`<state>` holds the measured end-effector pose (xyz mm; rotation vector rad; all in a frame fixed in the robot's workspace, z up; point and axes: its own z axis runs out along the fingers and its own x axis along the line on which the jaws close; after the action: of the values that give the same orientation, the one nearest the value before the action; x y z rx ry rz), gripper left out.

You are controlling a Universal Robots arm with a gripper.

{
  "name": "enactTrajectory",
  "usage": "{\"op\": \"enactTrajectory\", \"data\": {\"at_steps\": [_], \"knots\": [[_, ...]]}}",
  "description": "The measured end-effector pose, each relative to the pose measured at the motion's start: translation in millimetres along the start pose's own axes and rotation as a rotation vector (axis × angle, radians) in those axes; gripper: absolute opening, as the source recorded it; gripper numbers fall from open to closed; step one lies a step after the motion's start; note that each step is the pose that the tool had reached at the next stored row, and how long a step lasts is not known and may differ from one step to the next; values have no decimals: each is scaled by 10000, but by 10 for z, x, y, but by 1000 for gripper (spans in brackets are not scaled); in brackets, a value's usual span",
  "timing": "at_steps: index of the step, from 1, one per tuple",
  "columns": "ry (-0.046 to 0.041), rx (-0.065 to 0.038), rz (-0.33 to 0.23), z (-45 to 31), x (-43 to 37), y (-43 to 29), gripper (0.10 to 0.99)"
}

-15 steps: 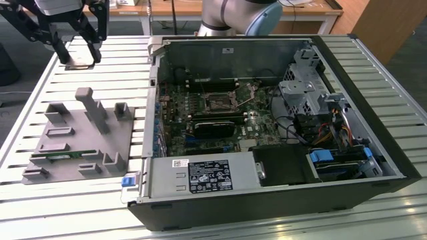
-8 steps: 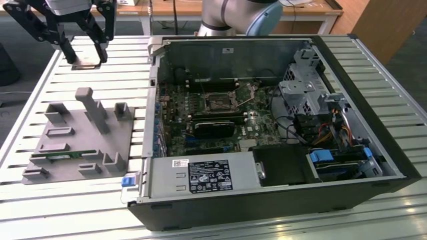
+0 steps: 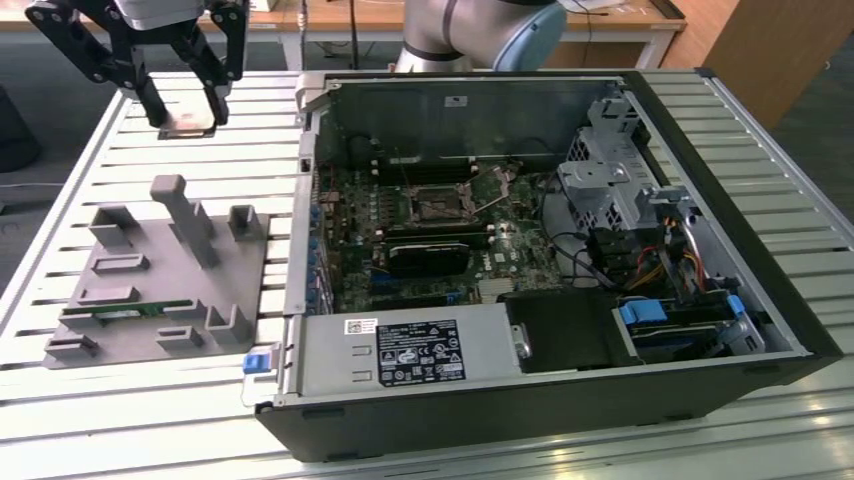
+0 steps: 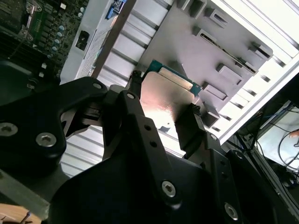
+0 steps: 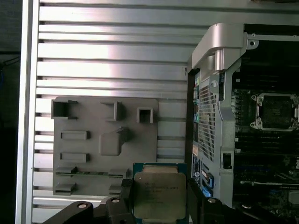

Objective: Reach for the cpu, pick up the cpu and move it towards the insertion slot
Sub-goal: 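Pick up the cpu and move it towards the insertion slot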

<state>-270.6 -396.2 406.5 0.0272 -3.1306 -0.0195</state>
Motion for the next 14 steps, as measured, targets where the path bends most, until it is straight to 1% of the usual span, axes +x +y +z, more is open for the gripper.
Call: {"op": "enactTrajectory", "data": {"at_steps": [14], "knots": [[-1, 0, 0, -2, -219, -4, 541]]}}
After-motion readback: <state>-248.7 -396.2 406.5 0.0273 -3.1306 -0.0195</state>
